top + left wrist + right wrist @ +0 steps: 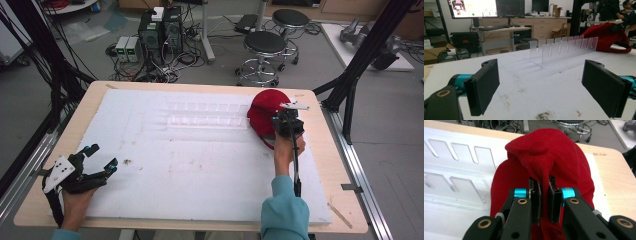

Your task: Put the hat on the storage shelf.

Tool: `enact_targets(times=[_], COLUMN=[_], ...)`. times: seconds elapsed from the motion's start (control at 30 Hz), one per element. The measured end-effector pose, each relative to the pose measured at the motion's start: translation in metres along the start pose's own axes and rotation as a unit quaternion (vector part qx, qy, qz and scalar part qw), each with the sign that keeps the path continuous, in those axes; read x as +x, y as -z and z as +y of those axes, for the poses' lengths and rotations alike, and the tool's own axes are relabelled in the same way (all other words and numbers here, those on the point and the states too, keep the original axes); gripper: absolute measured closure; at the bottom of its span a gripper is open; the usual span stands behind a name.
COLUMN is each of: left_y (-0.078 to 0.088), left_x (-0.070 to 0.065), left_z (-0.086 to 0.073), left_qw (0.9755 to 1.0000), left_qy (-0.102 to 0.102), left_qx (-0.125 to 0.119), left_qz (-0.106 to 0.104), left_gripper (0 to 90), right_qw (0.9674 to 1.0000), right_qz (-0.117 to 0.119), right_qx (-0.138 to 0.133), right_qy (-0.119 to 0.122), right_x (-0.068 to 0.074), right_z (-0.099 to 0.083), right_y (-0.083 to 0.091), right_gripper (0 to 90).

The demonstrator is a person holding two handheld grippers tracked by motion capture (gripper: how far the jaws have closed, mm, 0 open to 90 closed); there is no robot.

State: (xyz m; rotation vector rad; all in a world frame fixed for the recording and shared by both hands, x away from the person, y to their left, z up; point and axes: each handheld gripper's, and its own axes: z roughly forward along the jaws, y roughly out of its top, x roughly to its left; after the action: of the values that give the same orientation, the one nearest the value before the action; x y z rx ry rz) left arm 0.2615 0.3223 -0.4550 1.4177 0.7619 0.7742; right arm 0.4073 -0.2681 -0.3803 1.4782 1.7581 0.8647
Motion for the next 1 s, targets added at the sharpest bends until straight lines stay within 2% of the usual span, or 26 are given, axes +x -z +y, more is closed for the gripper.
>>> enact_targets(times=[0.37,0.4,0.5,0.53,0.6,0.67,0.87,0.9,0.97,1.0], left_y=[0.0,0.0,0.0,0.0,0.0,0.0,0.0,0.0,0.0,0.0], left_x=[0.0,0.0,0.0,0.001,0.001,0.001,0.001,0.001,0.001,0.001], left_z=[0.0,0.0,0.0,0.0,0.0,0.0,0.0,0.0,0.0,0.0], left_qw=[1.0,1.0,1.0,1.0,1.0,1.0,1.0,1.0,1.0,1.0], left_qy=[-0.001,-0.001,0.0,0.002,0.002,0.001,0.001,0.001,0.002,0.003], left_qx=[0.001,0.002,0.002,0.002,0.001,0.001,0.0,0.0,0.001,0.001], left_qz=[0.0,0.0,0.0,0.0,0.0,0.0,0.0,0.0,0.0,-0.001], left_gripper=[14.8,14.8,14.8,14.8,14.8,14.8,14.8,14.8,14.8,14.8], right_qw=[0.9996,0.9992,0.9989,0.9982,0.998,0.9968,0.9941,0.9923,0.9915,0.9895], right_qz=[0.003,0.005,0.004,0.008,0.012,0.016,0.027,0.03,0.033,0.042], right_qx=[-0.029,-0.039,-0.047,-0.058,-0.061,-0.075,-0.099,-0.11,-0.115,-0.122], right_qy=[0.001,0.003,0.008,0.008,0.007,0.022,0.035,0.048,0.052,0.064], right_x=[-0.009,-0.012,-0.014,-0.017,-0.017,-0.02,-0.021,-0.021,-0.02,-0.019], right_z=[0.004,0.006,0.007,0.008,0.009,0.013,0.023,0.028,0.031,0.036], right_y=[0.016,0.021,0.026,0.032,0.034,0.044,0.063,0.072,0.076,0.085], right_gripper=[83.9,83.9,83.9,84.0,84.0,83.9,83.9,83.9,83.9,84.0])
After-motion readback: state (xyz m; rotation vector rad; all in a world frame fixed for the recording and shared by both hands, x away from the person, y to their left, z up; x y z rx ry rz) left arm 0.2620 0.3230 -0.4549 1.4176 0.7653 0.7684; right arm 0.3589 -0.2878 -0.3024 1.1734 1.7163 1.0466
